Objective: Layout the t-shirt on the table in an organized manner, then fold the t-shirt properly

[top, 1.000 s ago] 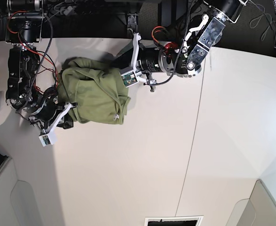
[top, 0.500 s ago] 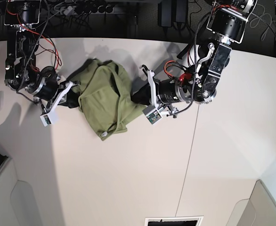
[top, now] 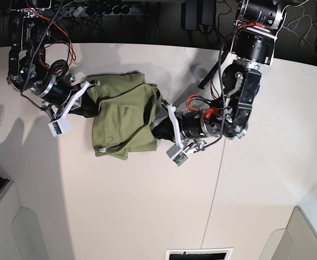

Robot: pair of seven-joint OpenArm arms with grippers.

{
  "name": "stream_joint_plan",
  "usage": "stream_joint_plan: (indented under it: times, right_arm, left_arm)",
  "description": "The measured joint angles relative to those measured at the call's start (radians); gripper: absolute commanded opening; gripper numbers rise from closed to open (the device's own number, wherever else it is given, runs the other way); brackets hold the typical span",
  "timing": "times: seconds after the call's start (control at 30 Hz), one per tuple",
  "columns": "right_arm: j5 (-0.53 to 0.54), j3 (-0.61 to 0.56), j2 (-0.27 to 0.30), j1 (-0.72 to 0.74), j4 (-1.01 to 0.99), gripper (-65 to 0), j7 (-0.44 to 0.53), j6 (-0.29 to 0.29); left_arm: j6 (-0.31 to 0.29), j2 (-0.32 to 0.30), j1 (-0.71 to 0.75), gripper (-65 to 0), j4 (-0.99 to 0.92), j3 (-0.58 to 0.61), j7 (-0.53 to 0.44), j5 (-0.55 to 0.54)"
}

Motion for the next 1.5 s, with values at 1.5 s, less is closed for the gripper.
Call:
stream_joint_plan:
  times: [1.5]
  right_arm:
    - [-0.159, -0.214, -0.075, 0.264, -0.268, -65.0, 0.101, 0.003]
  left_arm:
    - [0.0, -0.001, 0.064, -65.0, 0.088, 0.103, 0.034, -0.084]
